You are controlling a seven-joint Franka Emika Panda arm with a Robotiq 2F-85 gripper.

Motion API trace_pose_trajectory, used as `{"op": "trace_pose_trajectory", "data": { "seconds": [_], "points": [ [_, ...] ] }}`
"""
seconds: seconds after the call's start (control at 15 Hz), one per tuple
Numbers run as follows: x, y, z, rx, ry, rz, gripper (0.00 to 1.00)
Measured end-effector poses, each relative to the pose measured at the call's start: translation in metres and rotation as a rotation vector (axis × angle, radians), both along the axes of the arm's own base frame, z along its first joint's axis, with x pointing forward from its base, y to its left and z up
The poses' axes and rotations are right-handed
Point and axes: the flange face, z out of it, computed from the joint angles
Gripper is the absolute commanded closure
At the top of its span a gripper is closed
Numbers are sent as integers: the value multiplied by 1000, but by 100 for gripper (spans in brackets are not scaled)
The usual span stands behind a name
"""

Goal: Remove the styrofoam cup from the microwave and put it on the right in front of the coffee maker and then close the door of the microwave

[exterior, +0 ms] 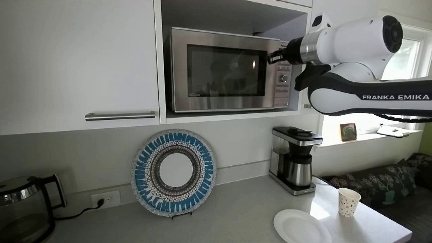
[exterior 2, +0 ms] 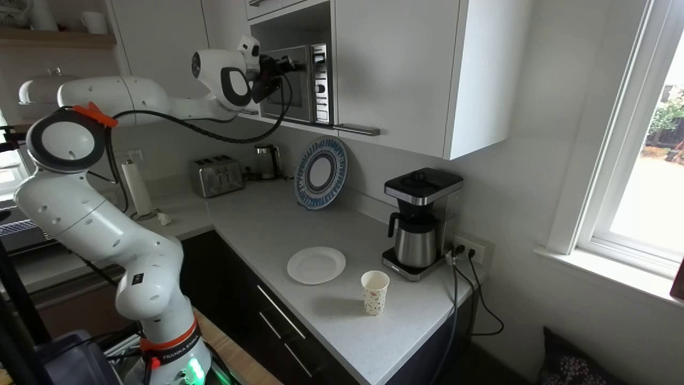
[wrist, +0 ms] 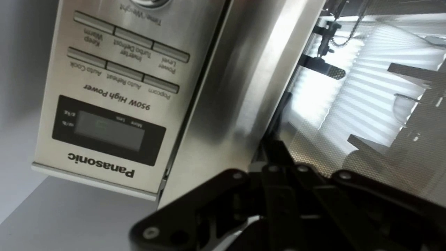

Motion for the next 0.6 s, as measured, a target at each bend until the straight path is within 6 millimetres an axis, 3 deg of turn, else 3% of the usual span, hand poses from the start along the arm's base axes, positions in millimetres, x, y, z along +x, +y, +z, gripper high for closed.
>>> {"op": "trace_pose_trajectory", "data": {
  "seconds": [0.6],
  "points": [
    [10,-3,0,1,7,-10,100]
  ]
}}
